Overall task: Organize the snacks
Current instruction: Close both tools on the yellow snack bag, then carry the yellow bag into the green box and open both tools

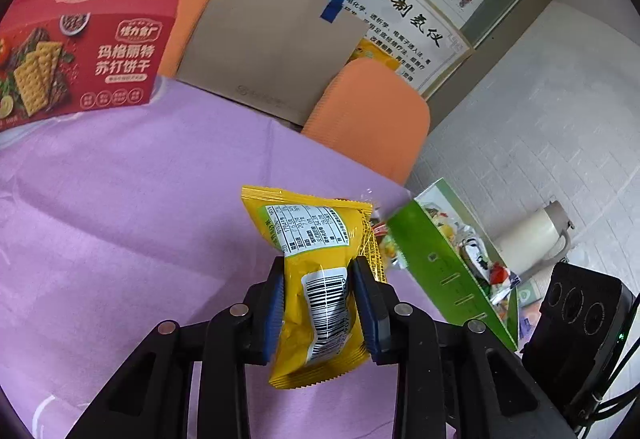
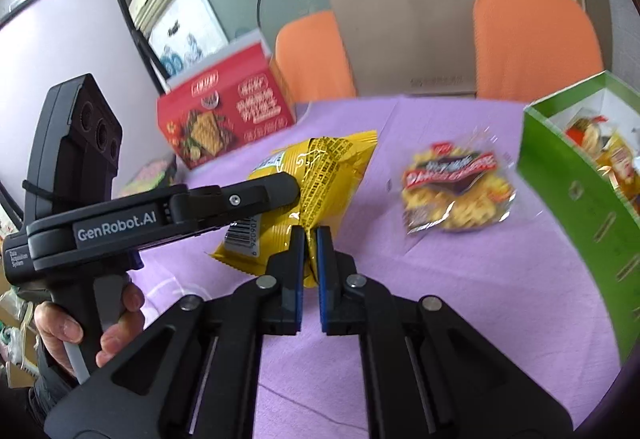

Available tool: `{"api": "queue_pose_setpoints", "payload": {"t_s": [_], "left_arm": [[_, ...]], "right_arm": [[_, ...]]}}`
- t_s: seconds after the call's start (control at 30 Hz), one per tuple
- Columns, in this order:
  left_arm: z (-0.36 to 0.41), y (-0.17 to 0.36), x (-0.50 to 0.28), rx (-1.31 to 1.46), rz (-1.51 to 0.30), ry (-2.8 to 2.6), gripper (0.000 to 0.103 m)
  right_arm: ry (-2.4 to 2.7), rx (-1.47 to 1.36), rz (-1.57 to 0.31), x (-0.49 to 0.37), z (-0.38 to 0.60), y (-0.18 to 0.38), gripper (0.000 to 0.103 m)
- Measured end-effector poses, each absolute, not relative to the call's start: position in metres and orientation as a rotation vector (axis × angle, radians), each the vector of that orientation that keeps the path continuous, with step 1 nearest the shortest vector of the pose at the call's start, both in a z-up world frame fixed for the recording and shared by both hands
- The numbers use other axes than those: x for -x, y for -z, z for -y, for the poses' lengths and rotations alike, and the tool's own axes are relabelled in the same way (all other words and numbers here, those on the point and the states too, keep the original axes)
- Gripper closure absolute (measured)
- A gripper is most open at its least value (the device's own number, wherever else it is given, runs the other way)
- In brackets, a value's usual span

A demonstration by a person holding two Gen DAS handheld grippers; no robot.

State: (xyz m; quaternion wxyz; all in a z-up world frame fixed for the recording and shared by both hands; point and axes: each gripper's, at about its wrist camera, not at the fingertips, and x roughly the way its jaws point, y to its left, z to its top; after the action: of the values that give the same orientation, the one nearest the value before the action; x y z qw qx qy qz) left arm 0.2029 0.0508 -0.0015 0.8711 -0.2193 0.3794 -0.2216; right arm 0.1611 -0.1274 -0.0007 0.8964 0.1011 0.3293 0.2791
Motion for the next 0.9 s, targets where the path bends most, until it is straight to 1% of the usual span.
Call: {"api": "queue_pose_setpoints", "payload": {"t_s": [0.2,0.37,0.57,0.73,0.83,0.9], "left_arm": [[0.003,-0.047,-0.211,0.358,-0.741,0.521,0.071],[0.063,-0.07,-0.224,0.271,-0.716,0.59,0.071],[0.127,-0.07,-0.242,0.193,-0.743,0.655,0.071],[0.169,-0.056,-0.256,0.13,-0.777,0.682,0.071],[0.19,-0.047,-0.267,0.12,-0.801,0.691,0.071],[0.2,-0.042,-0.271,0.103,-0.808,0.684,0.071]], "right_arm": [[-0.494,-0.321,-0.536,-0.151,0.177,-0.026,0.096],[-0.387,-0.44,-0.433,-0.147,0.224,-0.033,0.096],[-0.234,-0.522,-0.375,-0.15,0.269,-0.026,0.096],[-0.105,-0.533,-0.379,-0.159,0.286,-0.014,0.096],[-0.024,-0.484,-0.386,-0.161,0.289,-0.01,0.096],[0.017,-0.447,-0.389,-0.163,0.288,-0.009,0.092]]}}
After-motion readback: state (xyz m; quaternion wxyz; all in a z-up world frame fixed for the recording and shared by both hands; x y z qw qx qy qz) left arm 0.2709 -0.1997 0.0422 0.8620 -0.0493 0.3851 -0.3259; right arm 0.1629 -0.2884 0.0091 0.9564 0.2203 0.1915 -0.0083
